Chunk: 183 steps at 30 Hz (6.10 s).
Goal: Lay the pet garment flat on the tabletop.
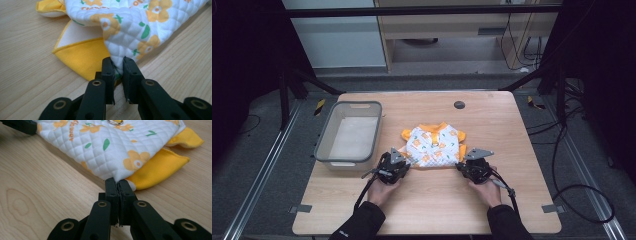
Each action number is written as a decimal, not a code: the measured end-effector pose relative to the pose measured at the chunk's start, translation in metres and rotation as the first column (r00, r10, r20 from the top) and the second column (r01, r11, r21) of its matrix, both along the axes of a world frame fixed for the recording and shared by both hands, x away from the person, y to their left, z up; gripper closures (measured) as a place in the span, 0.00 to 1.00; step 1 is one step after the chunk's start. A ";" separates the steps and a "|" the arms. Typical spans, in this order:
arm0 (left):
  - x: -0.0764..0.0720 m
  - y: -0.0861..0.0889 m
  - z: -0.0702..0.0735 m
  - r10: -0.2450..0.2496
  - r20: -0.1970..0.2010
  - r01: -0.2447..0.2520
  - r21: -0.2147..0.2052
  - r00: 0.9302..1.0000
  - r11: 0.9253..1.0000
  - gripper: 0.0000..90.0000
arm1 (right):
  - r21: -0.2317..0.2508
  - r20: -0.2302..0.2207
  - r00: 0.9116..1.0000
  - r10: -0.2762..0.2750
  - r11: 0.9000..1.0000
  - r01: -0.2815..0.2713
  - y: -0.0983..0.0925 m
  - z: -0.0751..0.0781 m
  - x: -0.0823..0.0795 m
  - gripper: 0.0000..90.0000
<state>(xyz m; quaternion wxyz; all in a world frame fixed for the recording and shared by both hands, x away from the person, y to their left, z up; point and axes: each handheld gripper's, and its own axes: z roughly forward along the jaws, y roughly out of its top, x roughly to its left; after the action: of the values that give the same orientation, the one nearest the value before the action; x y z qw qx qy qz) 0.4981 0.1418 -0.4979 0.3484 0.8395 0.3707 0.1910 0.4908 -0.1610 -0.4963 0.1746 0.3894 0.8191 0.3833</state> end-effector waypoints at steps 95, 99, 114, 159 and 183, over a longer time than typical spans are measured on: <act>-0.041 0.019 0.009 -0.009 -0.042 0.005 -0.087 0.999 0.996 0.48 | 0.012 -0.063 0.998 0.024 1.000 -0.024 -0.031 0.008 -0.040 0.96; -0.034 0.016 0.004 -0.004 -0.037 0.000 -0.099 0.999 0.995 0.44 | 0.007 -0.060 0.998 0.026 1.000 -0.026 -0.030 0.007 -0.040 0.96; -0.032 0.023 0.022 -0.052 -0.075 0.040 -0.151 0.996 0.988 0.96 | 0.034 -0.028 0.999 0.024 0.999 -0.023 -0.035 0.018 -0.045 0.96; 0.011 0.033 0.066 0.078 0.086 -0.068 -0.116 0.993 0.991 0.44 | 0.138 0.071 0.983 -0.167 0.978 0.156 -0.059 0.028 -0.019 0.60; 0.067 -0.006 0.002 0.061 -0.103 -0.069 -0.076 0.993 0.995 0.90 | 0.047 -0.065 0.991 -0.113 0.992 0.117 -0.030 -0.008 0.005 0.88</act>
<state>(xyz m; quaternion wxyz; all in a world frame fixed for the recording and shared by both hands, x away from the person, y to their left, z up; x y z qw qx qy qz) 0.5646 0.1362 -0.4961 0.3561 0.8209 0.4224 0.1449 0.4962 -0.1907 -0.5043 0.1609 0.4519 0.7904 0.3809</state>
